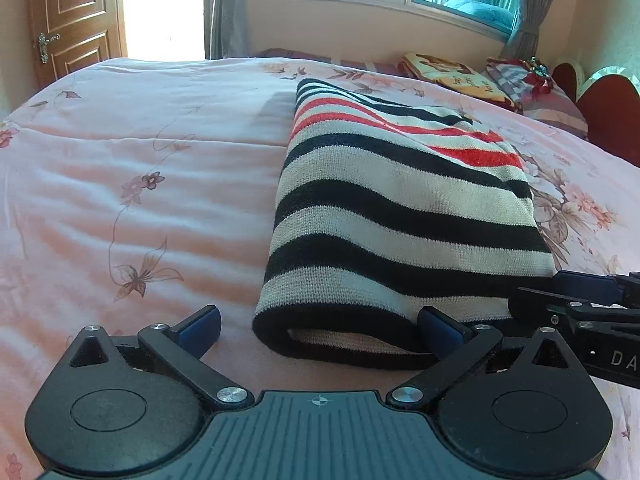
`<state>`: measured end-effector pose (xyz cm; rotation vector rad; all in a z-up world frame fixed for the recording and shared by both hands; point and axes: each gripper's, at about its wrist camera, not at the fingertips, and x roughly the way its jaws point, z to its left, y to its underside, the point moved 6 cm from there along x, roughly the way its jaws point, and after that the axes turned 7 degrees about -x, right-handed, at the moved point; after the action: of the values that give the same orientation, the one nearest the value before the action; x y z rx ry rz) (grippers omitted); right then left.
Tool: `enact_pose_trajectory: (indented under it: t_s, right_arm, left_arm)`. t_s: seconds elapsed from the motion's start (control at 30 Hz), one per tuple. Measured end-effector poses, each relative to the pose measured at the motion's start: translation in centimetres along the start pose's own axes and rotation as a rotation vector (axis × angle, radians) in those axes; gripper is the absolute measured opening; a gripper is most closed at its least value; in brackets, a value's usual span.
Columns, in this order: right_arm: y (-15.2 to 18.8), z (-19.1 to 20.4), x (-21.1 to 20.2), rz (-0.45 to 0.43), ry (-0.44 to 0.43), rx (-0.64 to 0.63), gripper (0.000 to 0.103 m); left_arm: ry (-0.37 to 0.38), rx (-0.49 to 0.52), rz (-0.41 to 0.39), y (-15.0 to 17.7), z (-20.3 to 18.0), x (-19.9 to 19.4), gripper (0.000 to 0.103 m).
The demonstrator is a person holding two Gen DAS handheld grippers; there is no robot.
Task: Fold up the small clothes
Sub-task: 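Open the right tool and press the folded bundle flat with both tools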
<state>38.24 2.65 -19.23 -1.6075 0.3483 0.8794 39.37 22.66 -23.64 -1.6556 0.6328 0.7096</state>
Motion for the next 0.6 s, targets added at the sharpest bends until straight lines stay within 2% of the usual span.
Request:
enact_pose_trajectory:
  t_s: [0.07, 0.13, 0.23, 0.3, 0.33, 0.43, 0.5, 0.6]
  right_arm:
    - [0.0, 0.4, 0.0, 0.008, 0.026, -0.03, 0.054]
    - [-0.1, 0.4, -0.6, -0.009, 0.037, -0.005, 0.053]
    - [-0.2, 0.2, -1.3, -0.038, 0.064, 0.009, 0.054]
    - [0.7, 0.1, 0.2, 0.039, 0.087, -0.039, 0.054]
    - [1.2, -0.1, 0.9, 0.064, 0.077, -0.03, 0.054]
    - [1.6, -1.5, 1.1, 0.062, 0.034, 0.115, 0.056]
    - [1.9, -1.4, 1.1, 0.057, 0.032, 0.108, 0.057]
    - [1.9, -1.3, 0.8, 0.059, 0.025, 0.108, 0.058]
  left_arm:
    - [-0.011, -0.038, 0.015, 0.3, 0.3, -0.3, 0.103]
    - [-0.028, -0.064, 0.03, 0.6, 0.6, -0.4, 0.103]
    - [-0.074, -0.016, 0.013, 0.8, 0.2, -0.7, 0.103]
    - [-0.117, 0.038, 0.015, 0.7, -0.4, -1.0, 0.103]
    - [-0.124, 0.06, 0.032, 0.8, -0.6, -1.0, 0.103]
    - [-0.142, 0.095, 0.079, 1.2, -0.9, -0.6, 0.103]
    - [-0.165, 0.085, 0.098, 1.5, -0.9, -0.3, 0.103]
    - [-0.157, 0.064, 0.089, 1.2, -1.0, -0.8, 0.103]
